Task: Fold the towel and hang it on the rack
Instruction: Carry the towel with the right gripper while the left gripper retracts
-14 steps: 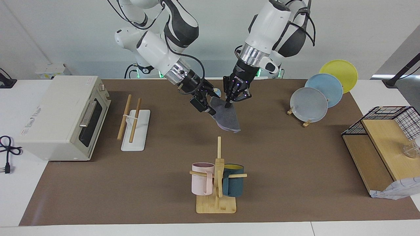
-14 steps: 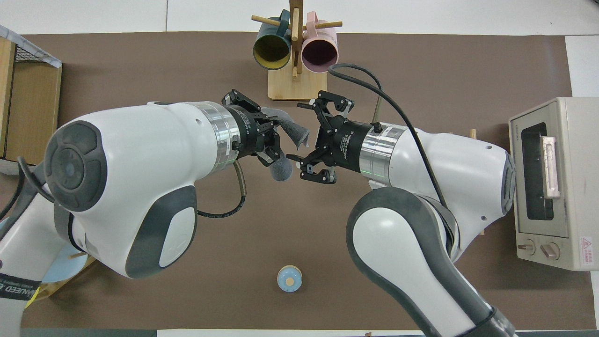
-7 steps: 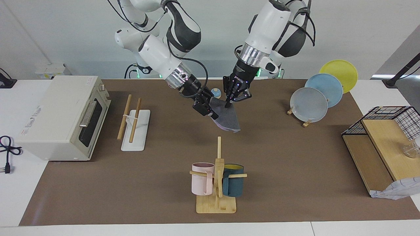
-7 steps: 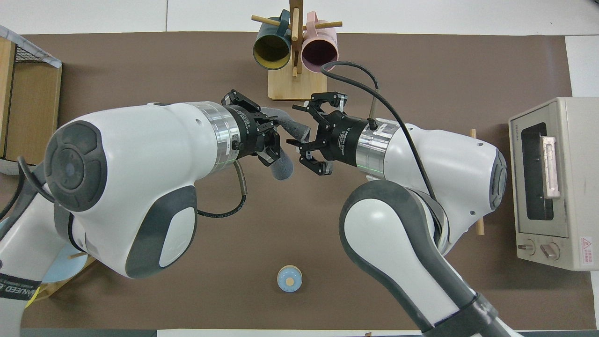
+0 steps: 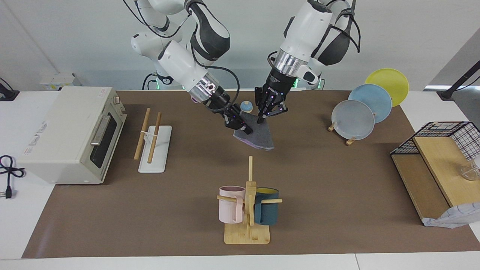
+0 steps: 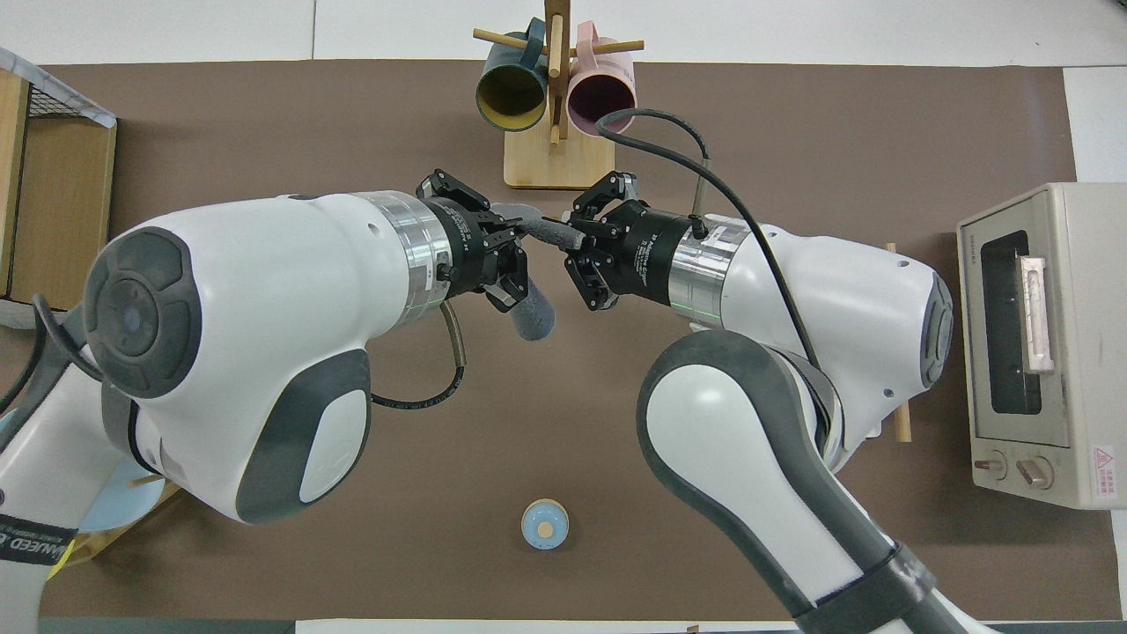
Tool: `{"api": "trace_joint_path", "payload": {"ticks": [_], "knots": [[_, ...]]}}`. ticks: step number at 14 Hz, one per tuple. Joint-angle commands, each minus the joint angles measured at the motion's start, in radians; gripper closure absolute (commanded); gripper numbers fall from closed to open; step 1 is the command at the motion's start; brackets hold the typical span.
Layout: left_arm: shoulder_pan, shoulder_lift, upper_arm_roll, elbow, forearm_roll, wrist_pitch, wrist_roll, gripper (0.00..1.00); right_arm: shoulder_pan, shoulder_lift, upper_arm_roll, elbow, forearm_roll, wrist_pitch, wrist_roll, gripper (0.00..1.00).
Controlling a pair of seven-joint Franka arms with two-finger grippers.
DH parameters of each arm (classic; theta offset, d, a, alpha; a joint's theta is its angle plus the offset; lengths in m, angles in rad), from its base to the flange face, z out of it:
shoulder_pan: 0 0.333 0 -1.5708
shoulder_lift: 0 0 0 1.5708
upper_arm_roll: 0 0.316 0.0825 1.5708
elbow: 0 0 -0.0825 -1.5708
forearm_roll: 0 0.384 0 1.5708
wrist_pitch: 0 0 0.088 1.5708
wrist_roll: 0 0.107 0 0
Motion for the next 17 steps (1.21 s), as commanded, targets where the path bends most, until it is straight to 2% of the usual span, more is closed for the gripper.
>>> {"api": "trace_joint_path", "payload": {"ticks": [1,2,3,6,8,13,17], "knots": [[-0.006,-0.032,0.006,-0.035,0.019,0.009,-0.028,1.0,-0.005,0.012,0.003,0.017,0.008,-0.002,-0.029,1.0],[-0.008,-0.032,0.006,-0.035,0.021,0.009,-0.006,0.98,-0.008,0.01,0.003,0.017,0.006,-0.002,-0.029,1.0],[-0.009,-0.032,0.006,-0.034,0.021,0.01,0.058,0.01,-0.008,0.012,0.003,0.017,0.006,-0.003,-0.029,1.0],[-0.018,-0.032,0.006,-0.034,0.022,0.009,0.139,0.0,-0.011,0.007,-0.003,0.011,-0.015,-0.051,-0.06,1.0],[-0.015,-0.032,0.006,-0.034,0.022,0.007,0.23,0.0,-0.019,0.001,-0.003,-0.004,-0.082,-0.058,-0.117,1.0],[0.053,-0.034,0.009,-0.035,0.022,-0.067,0.602,0.0,-0.137,-0.019,-0.003,-0.02,-0.524,-0.268,-0.254,1.0],[0.179,-0.042,0.012,-0.035,0.021,-0.187,1.014,0.0,-0.269,-0.033,-0.005,-0.02,-0.67,-0.432,-0.327,1.0]]}}
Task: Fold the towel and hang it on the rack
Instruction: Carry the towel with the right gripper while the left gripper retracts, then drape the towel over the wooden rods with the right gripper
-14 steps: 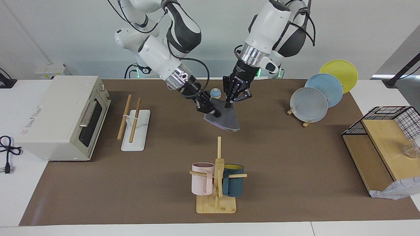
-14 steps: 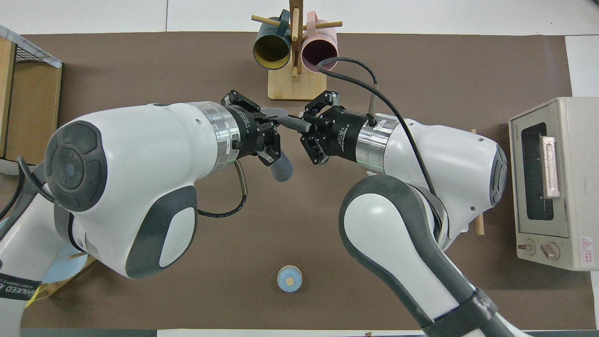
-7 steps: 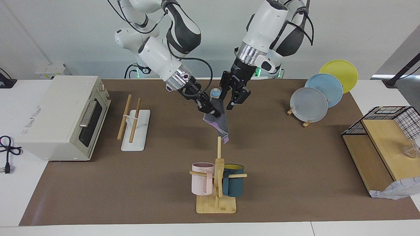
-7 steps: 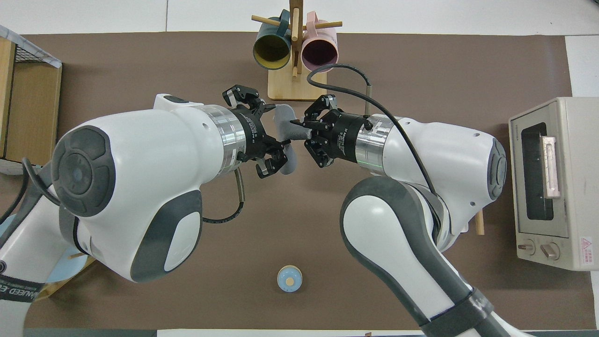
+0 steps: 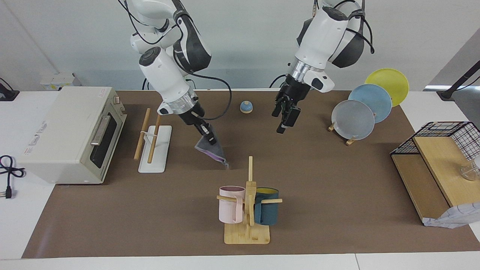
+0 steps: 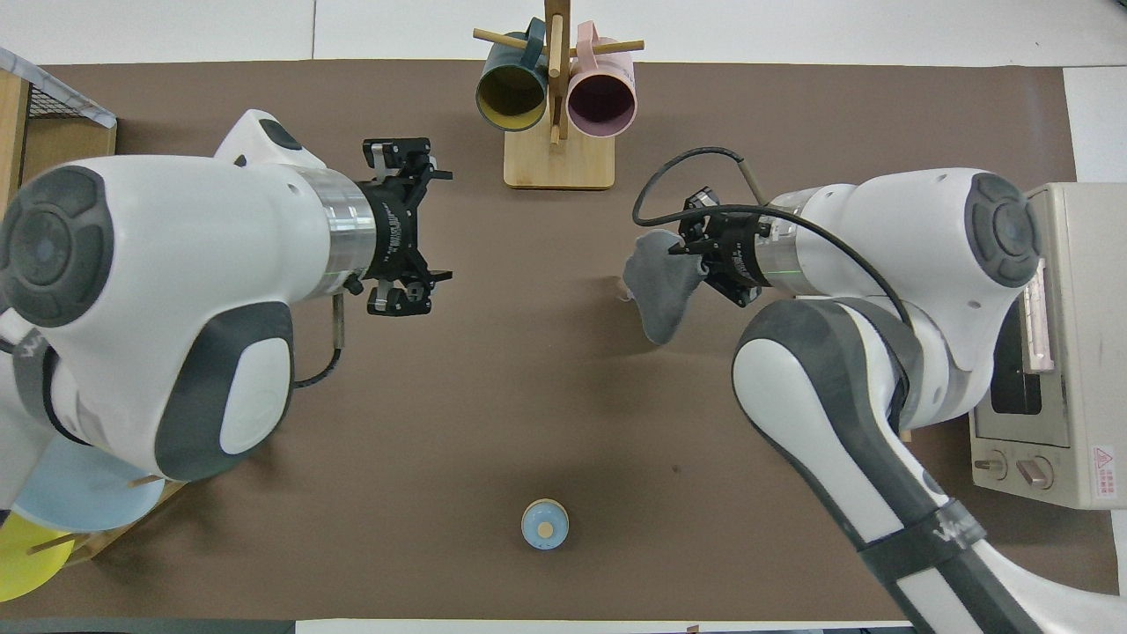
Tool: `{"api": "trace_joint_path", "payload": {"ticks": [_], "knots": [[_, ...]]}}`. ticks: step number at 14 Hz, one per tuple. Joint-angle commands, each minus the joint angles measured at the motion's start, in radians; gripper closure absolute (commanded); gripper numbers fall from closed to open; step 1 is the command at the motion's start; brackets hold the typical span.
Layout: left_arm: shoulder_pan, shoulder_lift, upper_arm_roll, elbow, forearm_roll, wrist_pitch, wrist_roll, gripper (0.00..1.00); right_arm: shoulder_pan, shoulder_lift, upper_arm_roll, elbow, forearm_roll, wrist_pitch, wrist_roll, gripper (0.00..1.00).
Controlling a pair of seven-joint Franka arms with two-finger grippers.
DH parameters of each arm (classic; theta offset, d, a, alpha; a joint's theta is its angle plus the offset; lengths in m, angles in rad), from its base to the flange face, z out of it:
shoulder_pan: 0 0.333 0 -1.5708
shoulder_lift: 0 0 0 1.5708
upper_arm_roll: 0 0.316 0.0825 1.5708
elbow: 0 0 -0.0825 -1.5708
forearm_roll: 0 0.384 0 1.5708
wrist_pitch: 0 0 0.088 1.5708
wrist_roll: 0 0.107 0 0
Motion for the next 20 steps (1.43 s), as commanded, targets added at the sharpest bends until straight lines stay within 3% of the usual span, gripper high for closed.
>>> {"api": "trace_joint_path", "payload": {"ticks": [1,7,10,12,16,20], "knots": [[0.102,-0.037,-0.002,-0.03,0.011,-0.082,0.286,0.0,-0.068,-0.029,0.008,-0.013,-0.083,-0.098,-0.052,1.0],[0.277,-0.039,0.004,-0.003,0.019,-0.239,0.961,0.0,-0.212,-0.058,0.008,-0.019,-0.258,-0.329,-0.104,1.0],[0.309,-0.026,0.004,0.063,0.12,-0.356,1.241,0.0,-0.249,-0.061,0.008,-0.011,-0.373,-0.403,-0.203,1.0],[0.308,-0.026,0.004,0.104,0.179,-0.436,1.336,0.0,-0.248,-0.072,0.009,-0.011,-0.462,-0.428,-0.243,1.0],[0.295,-0.032,0.003,0.198,0.233,-0.635,1.49,0.0,-0.249,-0.084,0.009,-0.016,-0.518,-0.459,-0.325,1.0],[0.239,-0.074,0.045,0.201,0.237,-0.724,1.534,0.0,-0.277,-0.087,0.008,-0.022,-0.555,-0.463,-0.377,1.0]]}}
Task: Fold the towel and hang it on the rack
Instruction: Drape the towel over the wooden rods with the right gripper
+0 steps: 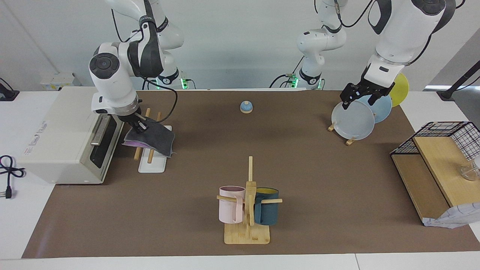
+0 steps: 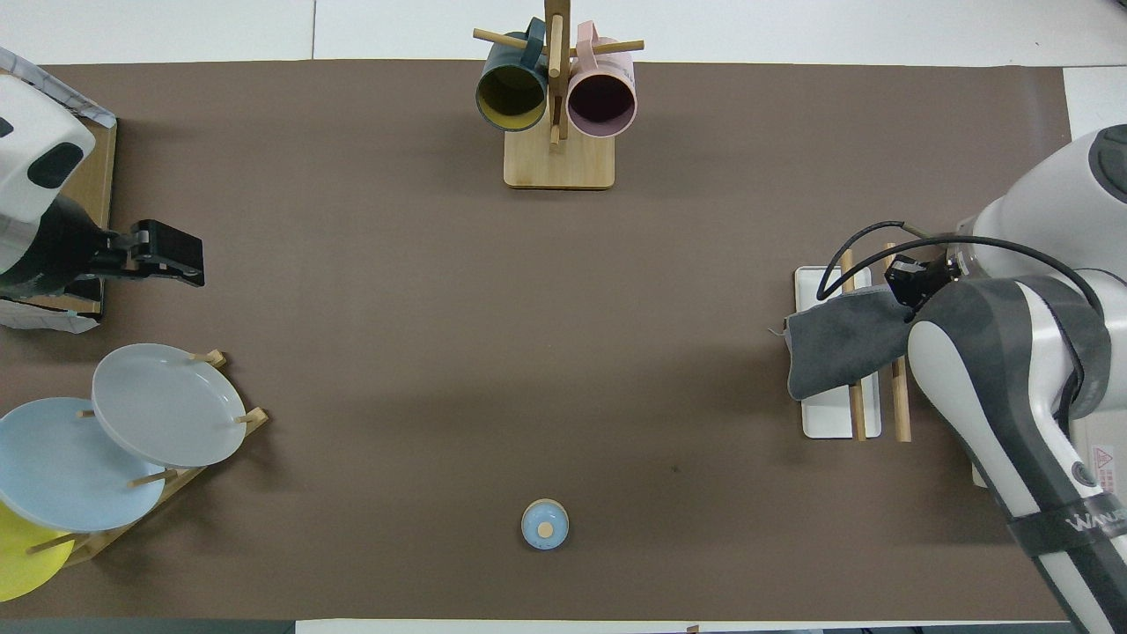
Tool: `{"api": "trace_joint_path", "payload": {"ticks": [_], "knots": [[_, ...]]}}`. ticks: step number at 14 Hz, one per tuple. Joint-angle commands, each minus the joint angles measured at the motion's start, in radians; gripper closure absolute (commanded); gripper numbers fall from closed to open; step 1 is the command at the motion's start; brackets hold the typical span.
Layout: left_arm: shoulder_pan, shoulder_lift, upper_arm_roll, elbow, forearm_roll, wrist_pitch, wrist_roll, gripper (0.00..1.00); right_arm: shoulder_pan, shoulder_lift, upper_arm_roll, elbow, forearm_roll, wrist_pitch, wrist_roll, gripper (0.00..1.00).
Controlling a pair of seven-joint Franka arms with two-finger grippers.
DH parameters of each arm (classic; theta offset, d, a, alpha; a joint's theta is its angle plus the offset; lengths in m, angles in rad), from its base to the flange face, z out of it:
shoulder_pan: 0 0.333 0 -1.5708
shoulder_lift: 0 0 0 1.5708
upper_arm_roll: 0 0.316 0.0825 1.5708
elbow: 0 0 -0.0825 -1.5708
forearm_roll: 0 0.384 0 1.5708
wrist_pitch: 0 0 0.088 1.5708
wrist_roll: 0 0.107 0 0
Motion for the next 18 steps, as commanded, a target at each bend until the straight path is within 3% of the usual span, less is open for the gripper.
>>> {"api": "trace_joint_path", "payload": {"ticks": [1,7,13,15,16,17,18], "knots": [[-0.062,-0.057,0.057,-0.017,0.017,-0.048,0.028,0.0,-0.045,-0.023,0.008,-0.023,-0.021,-0.006,-0.075,1.0],[-0.063,-0.066,0.078,-0.066,-0.01,0.039,0.028,0.0,-0.099,-0.038,0.007,-0.064,-0.021,0.021,-0.143,1.0],[-0.069,-0.056,0.1,-0.062,-0.05,0.021,0.035,0.0,-0.116,-0.043,0.007,-0.081,-0.016,0.031,-0.148,1.0],[-0.068,-0.054,0.103,-0.062,-0.064,0.032,0.032,0.0,-0.116,-0.043,0.007,-0.081,-0.012,0.035,-0.171,0.49],[-0.068,-0.054,0.101,-0.063,-0.064,0.034,0.037,0.0,-0.116,-0.043,0.007,-0.081,-0.012,0.035,-0.184,0.09],[-0.068,-0.054,0.101,-0.063,-0.064,0.03,0.039,0.0,-0.116,-0.043,0.007,-0.081,-0.012,0.035,-0.194,0.0],[-0.068,-0.052,0.1,-0.06,-0.063,0.027,0.039,0.0,-0.116,-0.043,0.007,-0.081,-0.012,0.035,-0.195,0.0]]}}
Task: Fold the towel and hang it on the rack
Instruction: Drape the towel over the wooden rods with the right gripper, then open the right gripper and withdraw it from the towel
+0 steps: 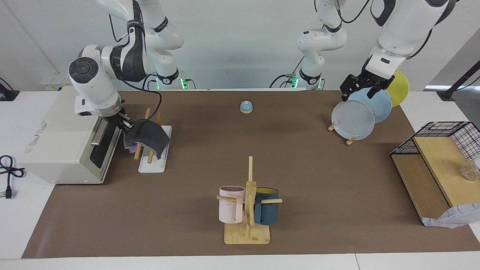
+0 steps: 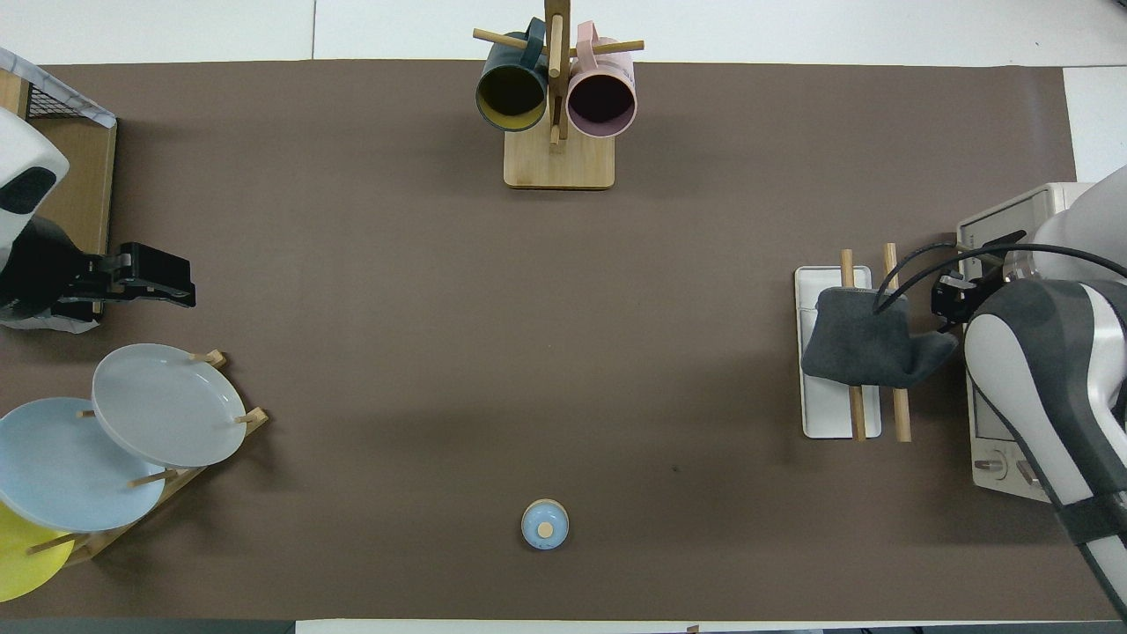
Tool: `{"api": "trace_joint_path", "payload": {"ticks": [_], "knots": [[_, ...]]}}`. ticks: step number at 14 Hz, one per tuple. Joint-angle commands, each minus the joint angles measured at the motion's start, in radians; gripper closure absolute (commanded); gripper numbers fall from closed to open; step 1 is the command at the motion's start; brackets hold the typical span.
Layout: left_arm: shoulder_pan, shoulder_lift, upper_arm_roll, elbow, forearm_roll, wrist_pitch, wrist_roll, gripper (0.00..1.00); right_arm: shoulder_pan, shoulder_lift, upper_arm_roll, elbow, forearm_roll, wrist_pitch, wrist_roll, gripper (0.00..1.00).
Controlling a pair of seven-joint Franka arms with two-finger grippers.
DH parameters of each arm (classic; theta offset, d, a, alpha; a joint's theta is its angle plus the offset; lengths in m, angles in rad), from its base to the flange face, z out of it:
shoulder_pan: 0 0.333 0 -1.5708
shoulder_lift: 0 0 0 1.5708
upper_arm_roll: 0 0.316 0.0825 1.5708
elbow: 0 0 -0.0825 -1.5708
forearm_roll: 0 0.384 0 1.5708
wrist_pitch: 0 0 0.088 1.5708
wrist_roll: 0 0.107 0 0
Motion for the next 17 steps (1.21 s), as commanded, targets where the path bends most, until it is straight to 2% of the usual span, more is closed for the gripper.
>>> {"api": "trace_joint_path", "payload": {"ticks": [1,4,7,10,12,15,17], "knots": [[-0.02,-0.005,0.018,-0.011,-0.01,0.012,0.016,0.0,-0.015,-0.03,0.009,-0.032,-0.005,0.023,-0.033,0.0],[-0.02,-0.006,0.018,-0.011,-0.009,0.009,0.032,0.0,-0.009,-0.023,0.011,-0.012,-0.003,0.025,-0.074,0.0],[-0.02,-0.005,0.018,-0.009,-0.006,0.006,0.032,0.0,-0.012,-0.02,0.012,0.037,0.011,0.017,-0.172,0.0],[-0.006,-0.014,0.011,-0.008,-0.006,0.011,0.03,0.0,-0.006,-0.023,0.012,0.112,0.061,-0.003,-0.179,0.0],[-0.006,-0.017,0.012,-0.012,-0.006,0.017,0.03,0.0,-0.003,-0.021,0.017,0.178,0.064,-0.076,-0.197,0.0],[-0.003,-0.023,0.017,-0.014,-0.006,0.014,0.024,0.0,-0.007,-0.004,0.017,0.332,0.066,-0.258,-0.351,0.0],[-0.005,-0.031,0.015,-0.014,-0.006,0.014,0.024,0.0,-0.016,0.005,0.017,0.386,0.066,-0.311,-0.39,0.0]]}}
